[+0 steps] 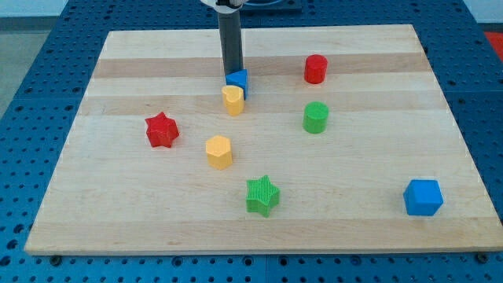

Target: Push the blue triangle into the yellow heart

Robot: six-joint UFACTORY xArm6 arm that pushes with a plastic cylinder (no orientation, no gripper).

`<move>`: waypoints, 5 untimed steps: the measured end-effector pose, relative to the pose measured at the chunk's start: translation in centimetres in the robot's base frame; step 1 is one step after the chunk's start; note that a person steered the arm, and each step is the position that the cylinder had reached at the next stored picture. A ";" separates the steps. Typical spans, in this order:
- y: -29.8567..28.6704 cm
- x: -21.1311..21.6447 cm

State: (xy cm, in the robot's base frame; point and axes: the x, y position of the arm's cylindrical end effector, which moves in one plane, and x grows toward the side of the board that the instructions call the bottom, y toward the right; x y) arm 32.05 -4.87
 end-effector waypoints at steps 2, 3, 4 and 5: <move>0.6 -1.9; 5.8 -4.6; 10.8 -3.5; 11.9 -1.2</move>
